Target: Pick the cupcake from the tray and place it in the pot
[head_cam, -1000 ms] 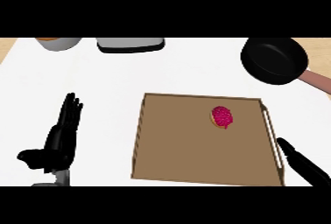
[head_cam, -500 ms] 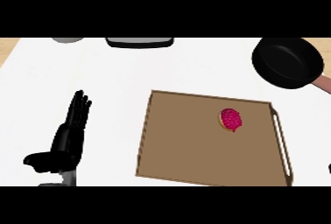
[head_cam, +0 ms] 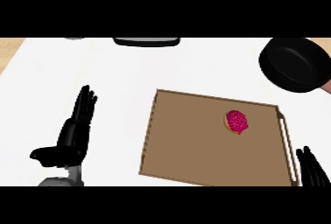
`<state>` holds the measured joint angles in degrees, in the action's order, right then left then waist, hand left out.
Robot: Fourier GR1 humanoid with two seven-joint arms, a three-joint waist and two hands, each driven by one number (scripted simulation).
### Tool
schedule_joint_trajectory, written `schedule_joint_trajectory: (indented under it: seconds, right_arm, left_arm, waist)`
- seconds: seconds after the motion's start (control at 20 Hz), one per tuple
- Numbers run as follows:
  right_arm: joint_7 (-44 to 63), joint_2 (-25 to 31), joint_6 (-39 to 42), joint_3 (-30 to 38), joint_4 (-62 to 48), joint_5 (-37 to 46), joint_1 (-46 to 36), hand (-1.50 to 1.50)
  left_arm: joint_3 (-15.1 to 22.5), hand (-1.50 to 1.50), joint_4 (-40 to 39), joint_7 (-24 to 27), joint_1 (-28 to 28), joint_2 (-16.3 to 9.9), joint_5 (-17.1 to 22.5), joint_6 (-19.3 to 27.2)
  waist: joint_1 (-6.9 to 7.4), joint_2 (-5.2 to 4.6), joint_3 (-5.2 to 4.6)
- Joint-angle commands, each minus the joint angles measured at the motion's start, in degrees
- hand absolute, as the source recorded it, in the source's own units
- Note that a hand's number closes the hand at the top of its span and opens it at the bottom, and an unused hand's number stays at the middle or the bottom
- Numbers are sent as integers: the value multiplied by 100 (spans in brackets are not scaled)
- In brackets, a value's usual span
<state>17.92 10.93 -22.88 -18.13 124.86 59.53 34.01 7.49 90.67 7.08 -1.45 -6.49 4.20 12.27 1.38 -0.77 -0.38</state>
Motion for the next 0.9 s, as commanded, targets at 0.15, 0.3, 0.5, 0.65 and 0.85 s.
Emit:
schedule_joint_trajectory:
  seconds: [0.15, 0.3, 0.5, 0.65, 0.85]
  right_arm:
    - [2061, -1061, 1729, -762, -510, 1600, -1782, -150]
    - [2832, -1077, 2345, -698, -805, 1635, -2365, -150]
    - [2694, -1087, 1892, -530, -1615, 1162, -2737, -150]
    - [2756, -1089, 2018, -254, -2044, 941, -3390, -150]
    - [2314, -1091, 1728, -16, -2386, 905, -3219, -150]
  left_arm:
    - [134, 0, 24, 104, 170, 158, -99, 45]
    - [-159, 0, 16, 34, 108, -73, 61, -111]
    - [-125, 0, -241, 255, 69, 139, -68, -99]
    - [-416, 0, -33, -257, -172, -87, 85, -228]
    - [-115, 0, 96, 112, 440, 185, -212, -170]
  waist:
    - [-17, 54, 26]
    - [-47, 58, 30]
    - [-126, 74, 37]
    - [-119, 74, 38]
    - [-120, 78, 38]
